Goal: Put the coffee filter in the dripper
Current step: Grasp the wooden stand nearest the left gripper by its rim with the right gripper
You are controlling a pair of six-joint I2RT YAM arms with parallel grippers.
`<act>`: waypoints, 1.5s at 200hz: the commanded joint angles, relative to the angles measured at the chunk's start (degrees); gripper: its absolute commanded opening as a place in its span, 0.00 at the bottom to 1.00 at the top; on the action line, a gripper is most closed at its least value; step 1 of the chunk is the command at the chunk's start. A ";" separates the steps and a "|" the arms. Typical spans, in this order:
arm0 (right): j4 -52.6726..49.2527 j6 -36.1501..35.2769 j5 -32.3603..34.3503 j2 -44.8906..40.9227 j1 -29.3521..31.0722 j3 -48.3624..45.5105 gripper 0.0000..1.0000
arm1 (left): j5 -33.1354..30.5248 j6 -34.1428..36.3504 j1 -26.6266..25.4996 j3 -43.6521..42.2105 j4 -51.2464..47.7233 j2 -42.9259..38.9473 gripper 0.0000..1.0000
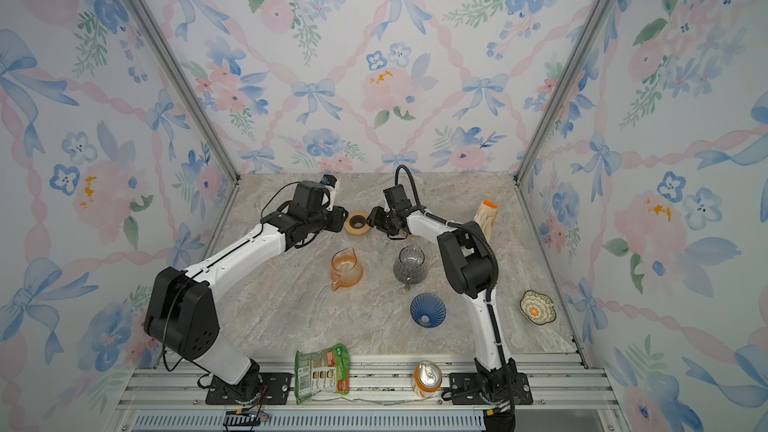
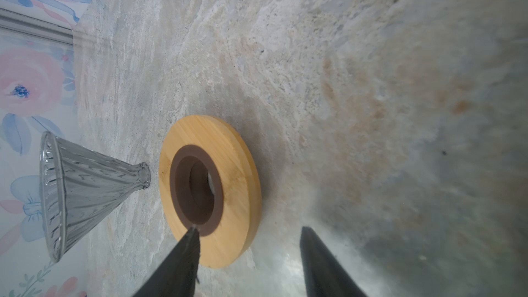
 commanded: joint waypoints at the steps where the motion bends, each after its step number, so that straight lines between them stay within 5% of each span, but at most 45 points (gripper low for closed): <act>1: 1.31 1.98 -0.14 2.13 0.64 2.17 0.59 | -0.92 -0.67 0.11 -1.89 -0.49 -2.92 0.52; 40: 1.61 2.75 -0.84 4.28 0.65 4.09 0.59 | -0.87 -2.25 0.07 -3.58 -0.46 -4.38 0.66; 131: 3.67 5.55 -3.14 7.72 1.44 6.03 0.54 | -1.26 -3.33 0.11 -5.76 -0.51 -6.40 0.76; 300: 13.41 7.78 -5.27 5.80 0.30 2.10 0.27 | -0.83 -3.03 0.12 -7.26 -0.50 -7.04 0.76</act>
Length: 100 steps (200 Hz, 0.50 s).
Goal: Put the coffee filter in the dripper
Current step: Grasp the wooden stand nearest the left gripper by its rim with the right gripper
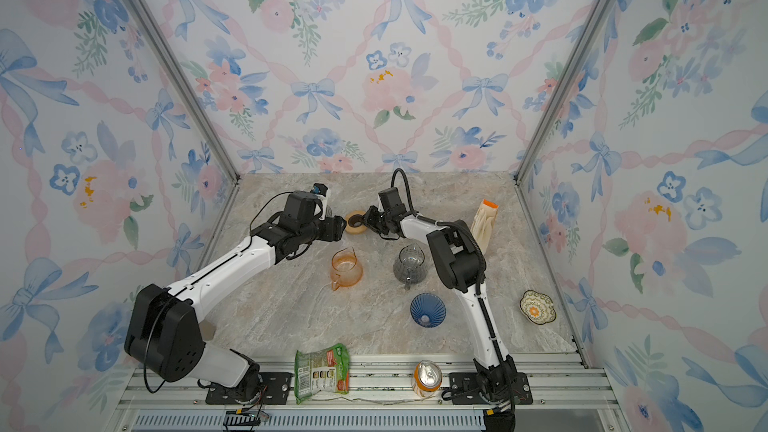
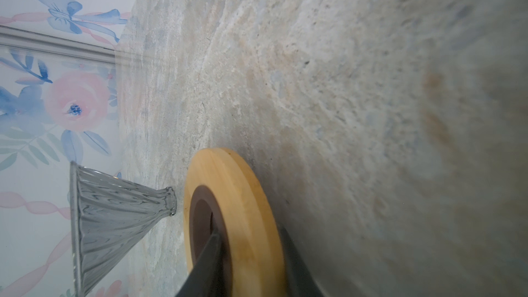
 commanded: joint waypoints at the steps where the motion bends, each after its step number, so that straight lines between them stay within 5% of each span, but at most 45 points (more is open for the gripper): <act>1: 1.29 -0.11 -0.11 -1.15 -0.43 -0.98 0.27 | 0.00 -0.26 0.12 -0.52 -0.52 -0.70 0.76; 100: 4.77 -0.03 -0.44 -5.03 -1.26 -3.83 0.14 | 0.31 -0.10 0.11 -0.08 -0.47 -1.41 0.77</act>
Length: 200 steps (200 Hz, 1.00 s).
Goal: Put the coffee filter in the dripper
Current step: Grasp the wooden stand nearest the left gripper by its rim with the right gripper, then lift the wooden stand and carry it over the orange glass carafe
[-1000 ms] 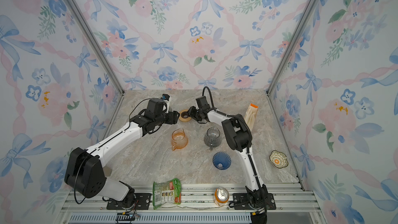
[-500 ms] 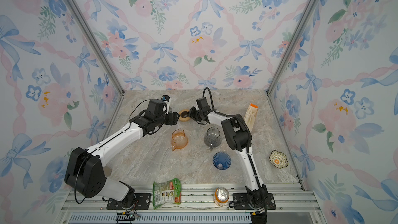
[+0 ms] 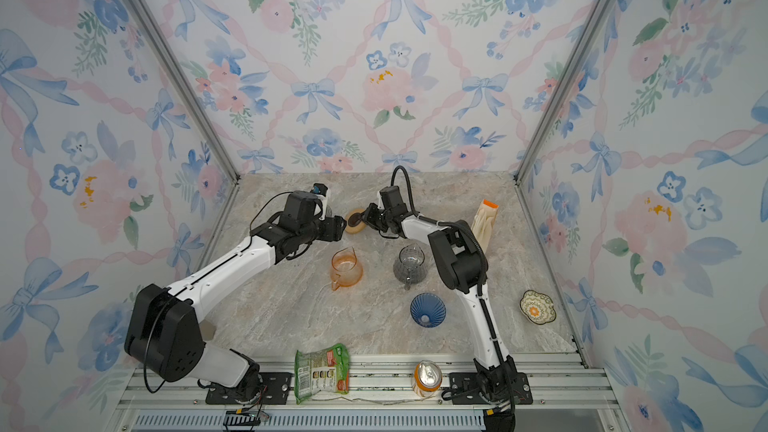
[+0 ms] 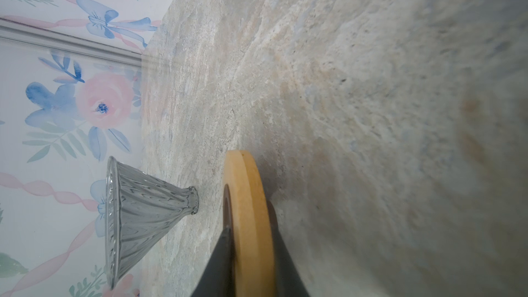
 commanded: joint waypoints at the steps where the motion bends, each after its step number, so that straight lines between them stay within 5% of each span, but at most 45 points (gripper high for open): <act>1: 0.61 -0.44 0.60 -3.40 -0.74 -1.65 0.14 | 0.29 -0.10 0.11 -0.08 -0.46 -1.38 0.77; 60: 1.00 -1.78 -1.92 -9.42 -2.75 -4.30 0.00 | 0.29 0.76 0.11 1.07 -0.51 -2.26 0.77; 200: -8.27 -7.85 -8.68 -28.07 -3.93 -9.26 0.00 | 0.34 6.14 0.29 4.12 -1.42 -9.04 0.87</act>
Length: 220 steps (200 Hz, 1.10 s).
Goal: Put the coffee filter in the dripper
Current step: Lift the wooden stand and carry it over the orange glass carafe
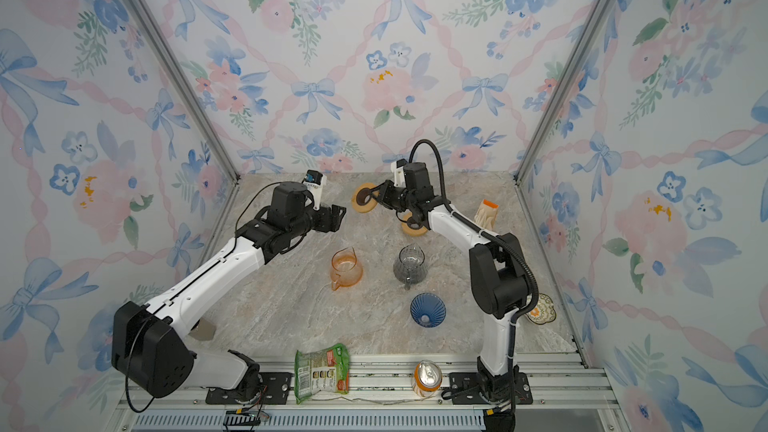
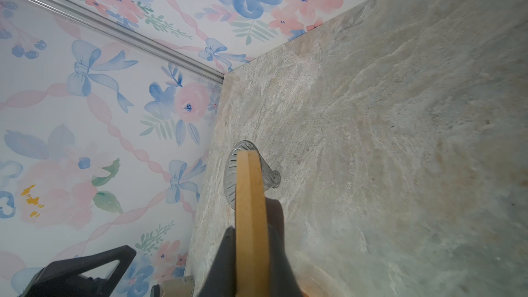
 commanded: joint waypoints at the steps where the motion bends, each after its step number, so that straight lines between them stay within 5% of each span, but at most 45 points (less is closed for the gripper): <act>1: -3.86 -2.77 -2.49 -4.32 -0.19 -0.89 0.00 | -0.04 1.90 0.25 0.41 -1.38 -3.02 0.87; 93: -12.66 -8.43 -5.61 -12.00 0.19 -2.52 0.00 | -0.31 1.48 0.72 -7.19 -4.43 -12.36 0.97; 220: -14.20 -11.84 -14.02 -13.21 5.47 -10.69 0.00 | 2.42 -3.35 2.30 -17.40 -7.23 -19.29 0.98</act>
